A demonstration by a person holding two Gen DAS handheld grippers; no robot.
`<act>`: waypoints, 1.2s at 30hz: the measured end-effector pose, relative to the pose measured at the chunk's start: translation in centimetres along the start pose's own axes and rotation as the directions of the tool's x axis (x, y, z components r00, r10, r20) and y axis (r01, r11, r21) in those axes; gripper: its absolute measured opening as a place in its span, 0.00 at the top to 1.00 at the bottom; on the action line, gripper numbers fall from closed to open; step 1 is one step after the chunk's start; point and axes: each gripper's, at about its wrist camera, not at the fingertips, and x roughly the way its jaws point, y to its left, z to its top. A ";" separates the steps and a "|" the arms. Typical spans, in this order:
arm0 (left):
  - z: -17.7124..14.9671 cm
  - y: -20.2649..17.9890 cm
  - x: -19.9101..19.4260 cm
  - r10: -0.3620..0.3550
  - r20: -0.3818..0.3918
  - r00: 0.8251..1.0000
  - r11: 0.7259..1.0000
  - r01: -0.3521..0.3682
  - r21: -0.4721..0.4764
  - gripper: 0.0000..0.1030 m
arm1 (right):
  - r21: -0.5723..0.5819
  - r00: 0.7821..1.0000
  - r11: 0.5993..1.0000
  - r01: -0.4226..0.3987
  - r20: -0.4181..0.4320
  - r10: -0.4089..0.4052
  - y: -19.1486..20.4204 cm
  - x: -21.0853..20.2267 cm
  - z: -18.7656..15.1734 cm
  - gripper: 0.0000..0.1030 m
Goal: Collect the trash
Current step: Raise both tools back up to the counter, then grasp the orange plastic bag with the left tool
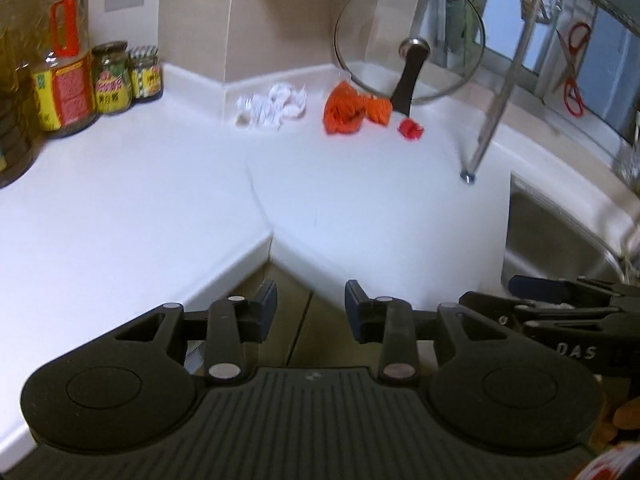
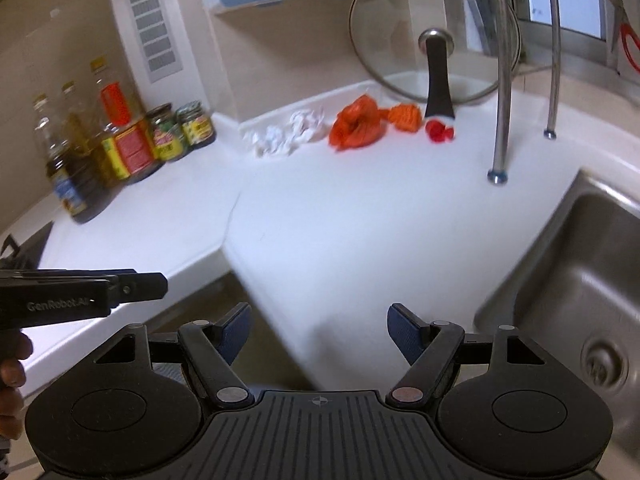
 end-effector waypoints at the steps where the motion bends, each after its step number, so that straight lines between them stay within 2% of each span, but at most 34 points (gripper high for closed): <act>1: 0.8 -0.2 0.6 0.000 0.010 1.000 1.000 0.000 -0.001 0.67 | -0.006 1.000 1.000 0.001 0.012 -0.001 -0.4 0.5 0.7 0.27; 4: 3.0 -0.9 2.5 0.023 0.031 0.999 1.000 -0.023 0.003 0.65 | -0.022 0.999 1.000 0.016 0.031 -0.016 -1.7 2.3 2.8 0.27; 13: 9.0 -2.6 8.3 0.032 0.074 0.997 0.999 -0.033 0.008 0.63 | -0.022 0.994 0.998 0.066 0.083 -0.064 -5.2 7.6 7.7 0.27; 22: 14.3 -3.8 14.3 0.031 0.110 0.993 0.999 -0.035 0.033 0.59 | 0.003 0.978 0.990 0.139 0.159 -0.138 -7.2 13.2 11.7 0.28; 26: 16.3 -4.1 17.0 0.031 0.117 0.993 0.999 -0.036 0.039 0.49 | 0.014 0.974 0.988 0.152 0.168 -0.152 -8.5 15.5 13.1 0.28; 30: 18.3 -4.5 19.7 0.029 0.121 0.992 0.999 -0.034 0.042 0.47 | 0.010 0.970 0.985 0.169 0.176 -0.168 -9.3 17.0 14.0 0.28; 32: 19.1 -4.6 20.9 0.021 0.118 0.993 0.999 -0.026 0.042 0.40 | 0.006 0.968 0.984 0.180 0.178 -0.179 -9.7 17.6 14.2 0.28; 36: 20.2 -5.4 23.5 0.020 0.103 0.994 0.997 -0.028 0.073 0.39 | -0.024 0.960 0.977 0.211 0.194 -0.203 -10.2 19.1 14.8 0.28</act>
